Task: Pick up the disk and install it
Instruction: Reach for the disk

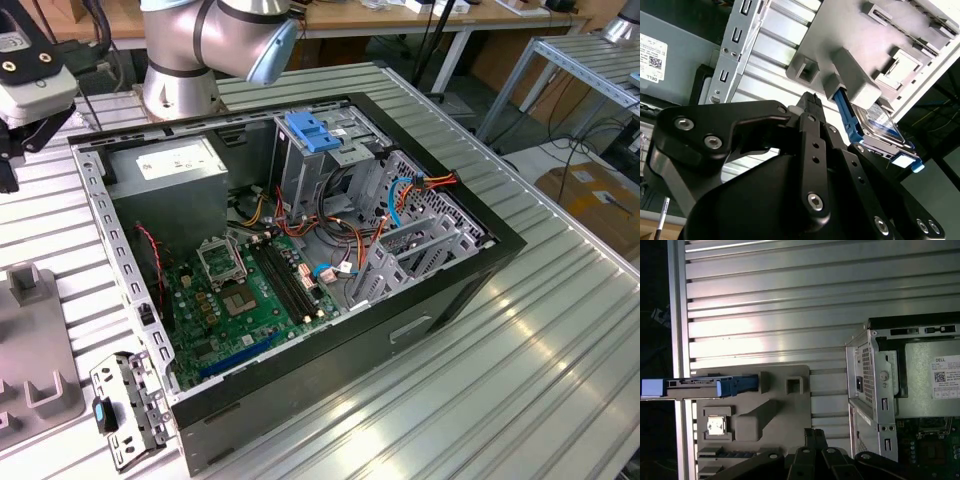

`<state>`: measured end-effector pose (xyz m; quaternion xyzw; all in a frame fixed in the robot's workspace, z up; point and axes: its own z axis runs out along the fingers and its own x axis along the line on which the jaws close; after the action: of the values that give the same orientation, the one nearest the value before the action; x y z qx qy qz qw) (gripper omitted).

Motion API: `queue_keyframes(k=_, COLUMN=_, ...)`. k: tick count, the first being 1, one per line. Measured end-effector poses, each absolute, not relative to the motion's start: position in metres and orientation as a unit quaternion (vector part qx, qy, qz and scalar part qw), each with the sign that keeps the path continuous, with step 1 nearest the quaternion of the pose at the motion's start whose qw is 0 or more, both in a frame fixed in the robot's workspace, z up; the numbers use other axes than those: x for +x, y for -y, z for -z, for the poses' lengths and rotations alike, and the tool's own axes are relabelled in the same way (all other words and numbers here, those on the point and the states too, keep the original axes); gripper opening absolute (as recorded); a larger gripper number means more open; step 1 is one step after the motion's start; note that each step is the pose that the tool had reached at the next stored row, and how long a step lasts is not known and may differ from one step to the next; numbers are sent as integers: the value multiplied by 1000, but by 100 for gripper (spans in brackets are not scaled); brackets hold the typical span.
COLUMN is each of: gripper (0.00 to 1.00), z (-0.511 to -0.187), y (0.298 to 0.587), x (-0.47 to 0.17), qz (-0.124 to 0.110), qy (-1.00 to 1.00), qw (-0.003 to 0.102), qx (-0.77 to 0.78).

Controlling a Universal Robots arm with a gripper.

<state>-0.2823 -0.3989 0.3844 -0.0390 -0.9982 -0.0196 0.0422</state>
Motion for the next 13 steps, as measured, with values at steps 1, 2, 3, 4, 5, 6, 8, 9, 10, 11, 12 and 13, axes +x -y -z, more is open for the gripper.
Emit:
queue_keyframes(k=1, gripper=11, z=-384, y=399, x=-284, qz=20, qy=998, qw=42, qx=-39)
queue_keyframes(k=2, gripper=11, z=-384, y=399, x=-286, qz=20, qy=998, qw=42, qx=-39)
queue_keyframes(k=3, gripper=11, z=-384, y=399, x=-288, qz=20, qy=998, qw=42, qx=-39)
queue_keyframes(k=4, gripper=11, z=-384, y=399, x=-292, qz=20, qy=998, qw=42, qx=-39)
queue_keyframes(k=5, gripper=11, z=-384, y=398, x=-295, qz=20, qy=998, qw=42, qx=-39)
queue_keyframes(k=6, gripper=11, z=-384, y=398, x=-296, qz=20, qy=998, qw=42, qx=-39)
queue_keyframes(k=8, gripper=11, z=-383, y=396, x=-299, qz=20, qy=998, qw=42, qx=-39)
queue_keyframes(k=9, gripper=11, z=-383, y=395, x=-299, qz=20, qy=998, qw=42, qx=-39)
queue_keyframes(k=10, gripper=11, z=-383, y=394, x=-300, qz=20, qy=998, qw=42, qx=-39)
queue_keyframes(k=11, gripper=11, z=-382, y=392, x=-302, qz=20, qy=998, qw=42, qx=-39)
queue_keyframes(k=12, gripper=11, z=-382, y=391, x=-302, qz=20, qy=998, qw=42, qx=-39)
queue_keyframes(k=13, gripper=11, z=-382, y=390, x=-303, qz=20, qy=998, qw=42, qx=-39)
